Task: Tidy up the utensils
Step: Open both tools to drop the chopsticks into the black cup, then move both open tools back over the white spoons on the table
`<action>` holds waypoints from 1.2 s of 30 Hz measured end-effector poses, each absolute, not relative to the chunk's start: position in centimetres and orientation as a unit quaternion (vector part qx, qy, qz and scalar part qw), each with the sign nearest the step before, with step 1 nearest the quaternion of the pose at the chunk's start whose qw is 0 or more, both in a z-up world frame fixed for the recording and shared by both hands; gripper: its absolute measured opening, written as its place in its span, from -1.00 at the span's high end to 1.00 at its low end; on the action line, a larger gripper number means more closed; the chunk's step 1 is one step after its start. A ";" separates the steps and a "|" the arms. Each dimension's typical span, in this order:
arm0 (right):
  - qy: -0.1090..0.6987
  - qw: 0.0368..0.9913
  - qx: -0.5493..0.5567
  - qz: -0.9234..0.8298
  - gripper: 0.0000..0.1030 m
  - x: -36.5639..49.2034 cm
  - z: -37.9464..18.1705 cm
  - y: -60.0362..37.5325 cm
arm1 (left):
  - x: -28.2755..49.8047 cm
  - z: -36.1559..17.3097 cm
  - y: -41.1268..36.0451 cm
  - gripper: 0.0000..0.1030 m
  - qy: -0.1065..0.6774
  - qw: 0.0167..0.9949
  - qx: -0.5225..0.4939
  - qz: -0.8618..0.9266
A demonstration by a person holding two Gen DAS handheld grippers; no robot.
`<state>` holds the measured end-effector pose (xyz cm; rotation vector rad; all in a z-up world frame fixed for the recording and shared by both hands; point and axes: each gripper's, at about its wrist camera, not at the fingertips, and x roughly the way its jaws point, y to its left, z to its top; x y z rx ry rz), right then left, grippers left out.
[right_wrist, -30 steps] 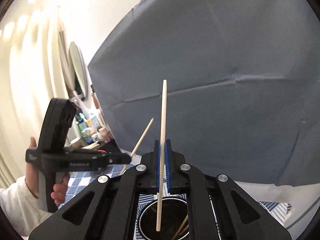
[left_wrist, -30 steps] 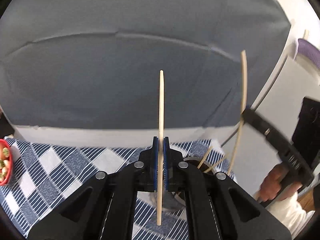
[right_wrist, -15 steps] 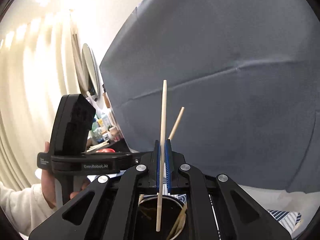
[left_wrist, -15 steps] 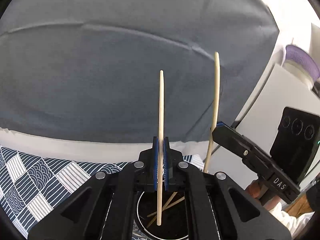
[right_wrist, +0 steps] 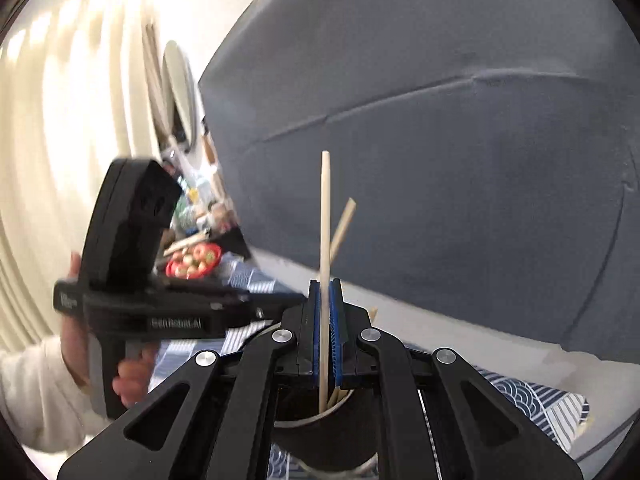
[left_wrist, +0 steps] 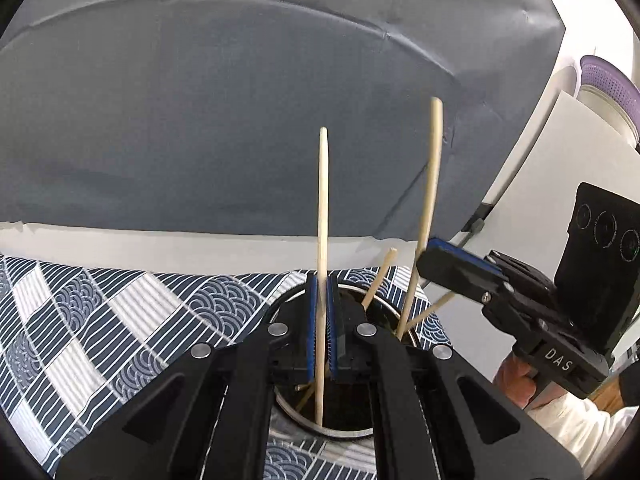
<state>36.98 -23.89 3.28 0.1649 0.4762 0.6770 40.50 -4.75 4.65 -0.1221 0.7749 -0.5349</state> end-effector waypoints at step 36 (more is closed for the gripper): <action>0.369 0.875 -0.151 0.274 -0.73 30.2 8.3 -18.3 | 31.8 6.7 2.1 -0.88 0.429 0.879 0.078 -0.191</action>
